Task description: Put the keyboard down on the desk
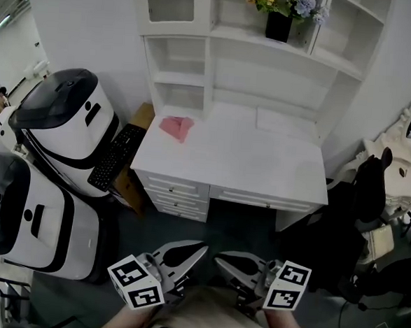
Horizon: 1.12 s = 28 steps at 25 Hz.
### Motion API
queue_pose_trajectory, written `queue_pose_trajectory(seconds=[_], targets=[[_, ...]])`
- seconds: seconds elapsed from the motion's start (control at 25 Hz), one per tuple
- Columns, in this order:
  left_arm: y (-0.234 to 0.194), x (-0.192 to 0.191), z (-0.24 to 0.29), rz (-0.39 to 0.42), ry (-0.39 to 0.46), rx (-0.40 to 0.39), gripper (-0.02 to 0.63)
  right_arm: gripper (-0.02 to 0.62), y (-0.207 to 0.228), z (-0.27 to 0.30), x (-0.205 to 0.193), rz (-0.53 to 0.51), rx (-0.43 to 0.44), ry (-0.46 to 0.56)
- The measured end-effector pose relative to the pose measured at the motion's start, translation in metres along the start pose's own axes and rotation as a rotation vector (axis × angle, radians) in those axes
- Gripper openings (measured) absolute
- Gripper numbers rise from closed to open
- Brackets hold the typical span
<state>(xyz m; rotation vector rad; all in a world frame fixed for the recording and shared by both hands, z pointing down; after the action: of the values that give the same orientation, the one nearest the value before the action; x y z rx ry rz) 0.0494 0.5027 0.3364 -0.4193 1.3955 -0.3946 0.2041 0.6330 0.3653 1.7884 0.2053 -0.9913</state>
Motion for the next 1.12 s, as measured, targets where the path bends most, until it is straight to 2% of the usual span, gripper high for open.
queue_pose_trajectory(seconds=[0.2,0.4,0.56,0.68,0.76,0.96,1.12], targets=[[0.008,-0.004,0.023,-0.007,0.000,0.043,0.012,0.026,0.020,-0.018,0.009,0.073,0.051,-0.018],[0.016,0.001,0.027,0.036,0.060,0.148,0.012,0.026,0.036,-0.014,0.018,0.086,0.126,-0.091],[0.019,-0.001,0.013,0.052,0.091,0.267,0.012,0.026,0.042,-0.002,0.019,0.091,0.215,-0.168],[0.017,-0.006,0.009,0.113,0.072,0.382,0.012,0.026,0.043,0.010,0.019,0.105,0.271,-0.215],[0.022,-0.009,0.010,0.133,0.067,0.399,0.012,0.026,0.042,0.014,0.018,0.115,0.296,-0.238],[0.019,-0.008,0.003,0.121,0.070,0.404,0.012,0.026,0.048,0.025,0.021,0.127,0.311,-0.279],[0.006,0.013,-0.031,0.205,0.085,0.445,0.012,0.026,0.037,0.045,0.024,0.045,0.334,-0.319]])
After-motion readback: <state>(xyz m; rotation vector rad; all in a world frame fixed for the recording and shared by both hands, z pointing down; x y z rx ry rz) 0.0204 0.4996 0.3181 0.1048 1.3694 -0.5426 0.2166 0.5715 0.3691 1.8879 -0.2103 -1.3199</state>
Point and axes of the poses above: the fingertips, and each gripper's own axes: z forward along the fingers, y to its right, x out of its top, the point moved 10 cm from there along -z, backward along the fingers, and after that the axes turned 3 degrees about x, right-handed, at the moved point
